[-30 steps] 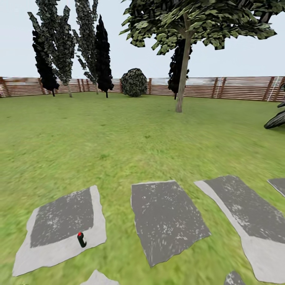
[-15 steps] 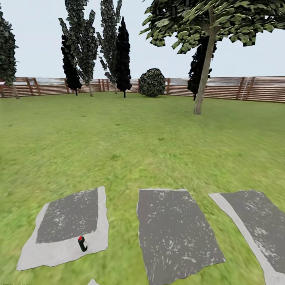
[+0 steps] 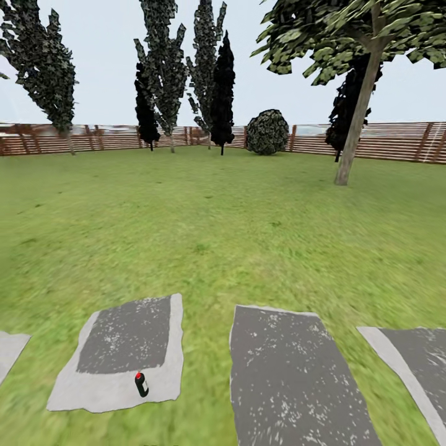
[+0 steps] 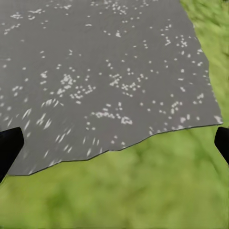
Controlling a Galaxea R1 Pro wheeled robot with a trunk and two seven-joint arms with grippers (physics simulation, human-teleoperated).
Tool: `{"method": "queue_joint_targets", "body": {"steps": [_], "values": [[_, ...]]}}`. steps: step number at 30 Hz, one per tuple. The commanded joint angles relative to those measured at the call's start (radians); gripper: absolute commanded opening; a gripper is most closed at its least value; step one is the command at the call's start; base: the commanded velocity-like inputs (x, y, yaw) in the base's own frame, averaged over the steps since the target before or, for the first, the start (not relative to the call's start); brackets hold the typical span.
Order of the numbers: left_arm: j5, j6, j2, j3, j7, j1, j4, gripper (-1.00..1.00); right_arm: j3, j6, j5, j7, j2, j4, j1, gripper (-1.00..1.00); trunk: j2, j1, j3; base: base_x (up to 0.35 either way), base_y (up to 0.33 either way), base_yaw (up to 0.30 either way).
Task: In the garden, pick up the pesticide atomizer on the floor and spray pesticide onto both trees until each tree trunk is fully covered.
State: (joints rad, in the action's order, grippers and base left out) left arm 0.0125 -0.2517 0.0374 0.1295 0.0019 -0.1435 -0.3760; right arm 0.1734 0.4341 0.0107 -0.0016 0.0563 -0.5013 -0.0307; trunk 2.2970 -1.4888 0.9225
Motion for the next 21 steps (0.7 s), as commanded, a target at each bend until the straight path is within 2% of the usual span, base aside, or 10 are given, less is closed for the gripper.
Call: {"method": "queue_joint_targets", "body": {"steps": [1,4,6,7,8,11,13,15,16,21], "values": [[0.001,0.0,0.0,0.0,-0.004,-0.005,-0.001,1.0,0.001,0.0,0.0,-0.001,0.0,0.0,0.0,1.0,0.0,0.0,0.0,0.009,-0.003,0.226],[-0.002,0.009,-0.005,-0.004,-0.012,-0.029,-0.018,1.0,0.003,0.0,0.0,-0.001,0.0,-0.001,0.0,1.0,0.0,0.0,0.0,0.004,-0.002,0.099],[-0.009,0.014,-0.008,-0.008,-0.012,-0.081,-0.023,1.0,0.002,-0.001,0.0,0.001,0.0,-0.009,0.0,1.0,0.0,0.0,0.0,0.001,0.0,0.031],[-0.01,0.02,-0.003,-0.009,-0.012,-0.143,-0.018,1.0,0.001,-0.001,0.0,0.002,0.0,-0.041,-0.001,1.0,0.0,0.0,0.0,0.001,0.0,0.012],[-0.01,0.022,-0.001,-0.009,-0.012,-0.163,-0.016,1.0,0.001,-0.002,0.001,0.002,0.0,-0.06,-0.003,1.0,0.0,0.0,0.0,0.0,0.0,0.008],[-0.012,0.069,0.017,-0.007,-0.013,-0.282,-0.013,1.0,0.0,-0.021,0.004,0.002,0.0,-0.241,-0.047,1.0,0.0,0.0,0.0,0.0,0.0,0.004],[-0.014,0.099,0.021,-0.008,-0.013,-0.324,-0.013,1.0,0.0,-0.062,0.008,0.001,0.0,-0.304,-0.084,1.0,0.0,0.0,0.0,0.0,0.0,0.001],[-0.016,0.109,0.022,-0.012,-0.011,-0.346,-0.014,1.0,0.001,-0.153,0.01,0.001,0.002,-0.333,-0.145,1.0,0.0,0.0,0.0,0.0,0.0,0.0],[-0.017,0.102,0.022,-0.012,-0.011,-0.347,-0.014,1.0,0.001,-0.174,0.01,0.003,0.002,-0.336,-0.158,1.0,0.0,0.0,0.0,0.0,0.0,0.0],[-0.017,0.03,0.023,-0.013,-0.011,-0.347,-0.013,1.0,-0.001,-0.208,0.019,0.007,0.003,-0.342,-0.179,1.0,0.0,0.0,0.0,0.075,-0.017,0.0]]}}
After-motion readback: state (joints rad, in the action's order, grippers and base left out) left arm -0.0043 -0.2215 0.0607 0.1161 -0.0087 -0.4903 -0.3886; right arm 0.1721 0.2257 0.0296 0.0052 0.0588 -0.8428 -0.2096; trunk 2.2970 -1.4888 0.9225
